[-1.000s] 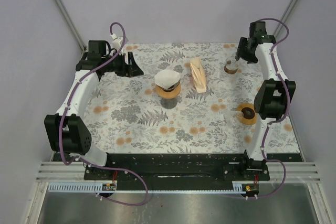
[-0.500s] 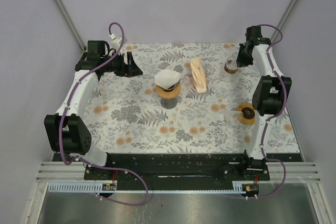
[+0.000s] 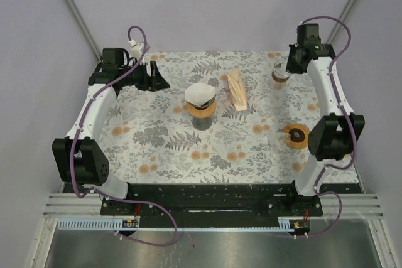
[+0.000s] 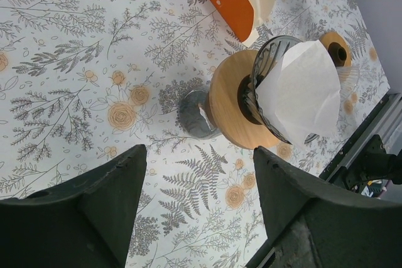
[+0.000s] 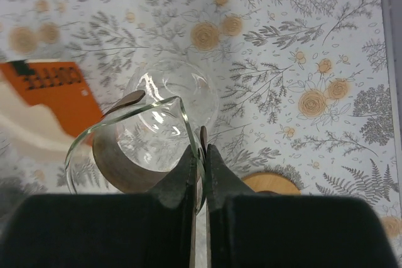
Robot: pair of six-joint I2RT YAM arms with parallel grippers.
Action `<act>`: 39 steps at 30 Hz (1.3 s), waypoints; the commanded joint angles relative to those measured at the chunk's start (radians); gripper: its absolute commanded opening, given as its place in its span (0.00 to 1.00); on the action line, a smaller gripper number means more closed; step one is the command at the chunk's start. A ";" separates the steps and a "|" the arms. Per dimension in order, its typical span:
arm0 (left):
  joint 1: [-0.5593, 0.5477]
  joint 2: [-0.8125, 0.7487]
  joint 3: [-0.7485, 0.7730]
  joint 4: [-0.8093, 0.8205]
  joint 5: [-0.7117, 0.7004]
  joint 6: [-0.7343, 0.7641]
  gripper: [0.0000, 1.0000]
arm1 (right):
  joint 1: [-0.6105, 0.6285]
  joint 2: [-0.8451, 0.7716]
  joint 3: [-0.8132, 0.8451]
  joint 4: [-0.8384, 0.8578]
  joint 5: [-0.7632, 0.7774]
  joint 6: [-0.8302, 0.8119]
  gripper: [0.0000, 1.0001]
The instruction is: Place the coffee filter in the dripper
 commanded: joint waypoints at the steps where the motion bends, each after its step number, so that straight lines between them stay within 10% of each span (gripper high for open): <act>1: 0.010 -0.037 -0.006 0.052 0.028 -0.009 0.73 | 0.133 -0.273 -0.102 0.015 0.059 0.017 0.00; 15: 0.014 -0.035 -0.003 0.063 0.051 -0.030 0.73 | 0.630 -0.525 -0.626 0.085 0.099 0.247 0.00; 26: 0.028 -0.040 -0.014 0.070 0.054 -0.027 0.73 | 0.682 -0.463 -0.746 0.276 0.081 0.268 0.01; 34: 0.028 -0.038 -0.005 0.070 0.060 -0.032 0.73 | 0.682 -0.407 -0.754 0.271 0.055 0.242 0.20; 39: 0.028 -0.040 -0.008 0.070 0.063 -0.032 0.73 | 0.682 -0.416 -0.711 0.222 0.058 0.210 0.57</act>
